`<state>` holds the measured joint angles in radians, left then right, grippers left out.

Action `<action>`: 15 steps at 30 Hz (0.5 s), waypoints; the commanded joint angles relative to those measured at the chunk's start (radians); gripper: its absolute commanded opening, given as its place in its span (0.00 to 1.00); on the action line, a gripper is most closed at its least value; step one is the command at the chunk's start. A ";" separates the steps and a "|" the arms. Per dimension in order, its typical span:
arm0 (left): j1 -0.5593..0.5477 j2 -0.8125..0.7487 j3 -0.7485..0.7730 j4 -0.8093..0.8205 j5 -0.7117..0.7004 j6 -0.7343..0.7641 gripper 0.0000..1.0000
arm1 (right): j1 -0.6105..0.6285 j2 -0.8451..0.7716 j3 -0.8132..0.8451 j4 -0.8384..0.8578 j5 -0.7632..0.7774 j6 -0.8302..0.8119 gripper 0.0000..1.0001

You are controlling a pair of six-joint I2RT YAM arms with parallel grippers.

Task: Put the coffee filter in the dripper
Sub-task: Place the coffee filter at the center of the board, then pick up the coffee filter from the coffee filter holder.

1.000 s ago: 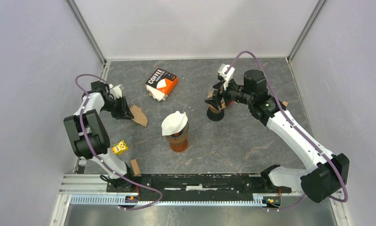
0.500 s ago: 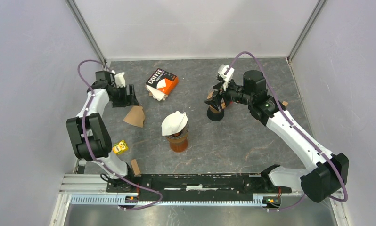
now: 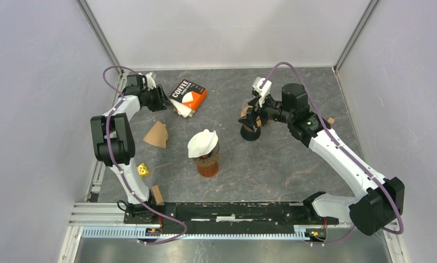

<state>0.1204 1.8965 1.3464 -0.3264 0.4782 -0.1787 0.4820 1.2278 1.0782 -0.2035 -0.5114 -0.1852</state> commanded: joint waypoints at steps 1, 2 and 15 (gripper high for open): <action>-0.022 0.040 0.064 0.085 0.064 -0.109 0.48 | -0.001 -0.007 -0.010 0.027 0.015 -0.007 0.82; -0.022 0.049 0.069 0.086 0.066 -0.117 0.47 | -0.003 -0.007 -0.011 0.030 0.012 -0.005 0.82; -0.029 0.133 0.115 0.107 0.077 -0.165 0.41 | -0.002 -0.023 -0.026 0.032 0.025 -0.007 0.82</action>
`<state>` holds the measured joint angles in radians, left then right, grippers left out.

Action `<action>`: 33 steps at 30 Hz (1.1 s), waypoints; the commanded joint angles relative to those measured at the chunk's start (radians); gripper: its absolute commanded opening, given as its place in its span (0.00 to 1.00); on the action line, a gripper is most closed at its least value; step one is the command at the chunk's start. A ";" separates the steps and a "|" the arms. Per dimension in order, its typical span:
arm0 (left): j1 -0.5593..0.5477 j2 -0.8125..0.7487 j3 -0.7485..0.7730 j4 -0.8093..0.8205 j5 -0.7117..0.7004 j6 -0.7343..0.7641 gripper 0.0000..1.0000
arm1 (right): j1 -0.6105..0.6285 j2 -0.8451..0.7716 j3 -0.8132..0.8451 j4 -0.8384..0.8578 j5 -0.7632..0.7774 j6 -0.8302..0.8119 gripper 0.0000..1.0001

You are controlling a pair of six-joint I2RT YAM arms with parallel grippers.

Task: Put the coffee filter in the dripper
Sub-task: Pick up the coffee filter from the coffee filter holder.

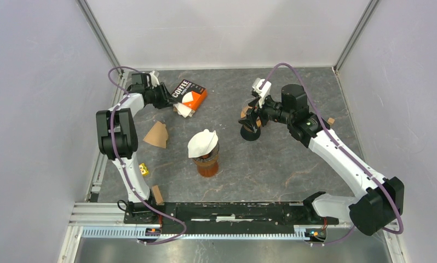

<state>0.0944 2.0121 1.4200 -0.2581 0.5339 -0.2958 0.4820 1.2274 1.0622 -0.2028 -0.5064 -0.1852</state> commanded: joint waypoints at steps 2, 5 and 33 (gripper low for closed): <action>-0.004 0.021 0.043 0.044 0.022 -0.050 0.40 | -0.002 -0.022 -0.012 0.031 0.020 -0.007 0.83; -0.004 0.023 0.048 0.045 0.023 -0.059 0.39 | -0.002 -0.019 -0.012 0.031 0.020 -0.007 0.82; -0.002 0.064 0.016 0.111 0.098 -0.163 0.25 | -0.002 -0.023 -0.029 0.036 0.024 -0.007 0.84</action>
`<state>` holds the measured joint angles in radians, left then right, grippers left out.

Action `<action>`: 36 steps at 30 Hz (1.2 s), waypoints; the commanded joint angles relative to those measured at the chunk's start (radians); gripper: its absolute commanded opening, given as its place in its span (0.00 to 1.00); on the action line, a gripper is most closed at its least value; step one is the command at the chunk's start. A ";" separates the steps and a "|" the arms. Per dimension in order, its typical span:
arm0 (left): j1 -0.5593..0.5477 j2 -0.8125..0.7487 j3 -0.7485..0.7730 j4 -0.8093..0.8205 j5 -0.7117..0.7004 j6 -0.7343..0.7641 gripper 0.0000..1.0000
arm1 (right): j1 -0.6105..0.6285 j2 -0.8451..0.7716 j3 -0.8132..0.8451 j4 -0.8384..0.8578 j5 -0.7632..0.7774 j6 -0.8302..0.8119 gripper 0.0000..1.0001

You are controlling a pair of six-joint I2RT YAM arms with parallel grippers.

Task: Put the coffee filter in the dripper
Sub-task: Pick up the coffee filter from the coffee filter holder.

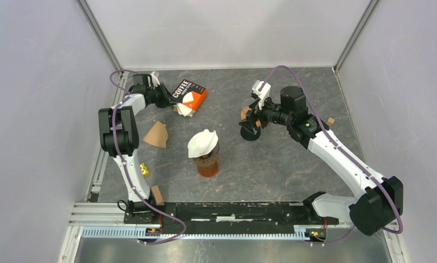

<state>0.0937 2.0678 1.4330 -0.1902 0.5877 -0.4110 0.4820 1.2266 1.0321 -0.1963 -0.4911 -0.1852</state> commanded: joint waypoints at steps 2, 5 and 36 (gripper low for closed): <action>-0.002 0.012 -0.002 0.049 0.047 -0.050 0.21 | -0.003 -0.024 0.000 0.029 0.010 -0.008 0.84; -0.002 0.017 -0.014 0.058 0.056 -0.057 0.15 | -0.001 -0.024 0.002 0.028 0.014 -0.009 0.84; 0.001 -0.004 -0.051 0.061 0.067 -0.048 0.08 | -0.002 -0.013 -0.004 0.026 0.021 -0.013 0.84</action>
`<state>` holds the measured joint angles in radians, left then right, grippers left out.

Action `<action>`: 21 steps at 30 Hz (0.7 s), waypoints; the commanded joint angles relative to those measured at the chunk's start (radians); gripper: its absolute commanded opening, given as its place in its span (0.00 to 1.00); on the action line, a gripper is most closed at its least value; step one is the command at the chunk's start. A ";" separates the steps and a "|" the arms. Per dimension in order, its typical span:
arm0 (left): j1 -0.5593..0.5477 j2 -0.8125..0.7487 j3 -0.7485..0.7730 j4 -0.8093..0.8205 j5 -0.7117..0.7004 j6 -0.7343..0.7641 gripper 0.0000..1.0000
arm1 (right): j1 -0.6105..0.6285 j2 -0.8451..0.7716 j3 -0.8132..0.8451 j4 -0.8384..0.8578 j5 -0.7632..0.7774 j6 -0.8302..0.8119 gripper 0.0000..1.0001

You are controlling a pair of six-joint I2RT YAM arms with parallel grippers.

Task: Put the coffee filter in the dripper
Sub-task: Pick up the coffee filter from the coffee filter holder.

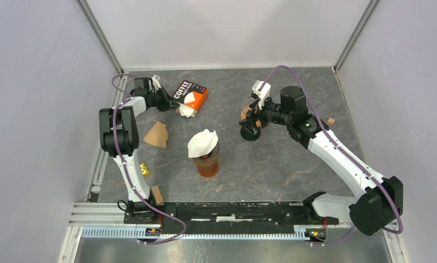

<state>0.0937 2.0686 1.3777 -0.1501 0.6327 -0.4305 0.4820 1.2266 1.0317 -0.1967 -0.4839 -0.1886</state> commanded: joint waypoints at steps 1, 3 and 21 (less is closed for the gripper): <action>0.001 -0.006 0.004 0.020 0.022 -0.028 0.06 | -0.002 -0.013 -0.005 0.027 0.013 -0.009 0.84; 0.003 -0.012 0.001 0.017 0.024 -0.026 0.02 | -0.002 -0.012 -0.004 0.028 0.014 -0.009 0.84; 0.054 -0.157 -0.100 -0.018 0.073 0.043 0.02 | -0.002 -0.007 -0.001 0.026 0.019 -0.011 0.85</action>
<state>0.1230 1.9984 1.2964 -0.1745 0.6655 -0.4290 0.4820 1.2266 1.0275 -0.1970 -0.4732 -0.1886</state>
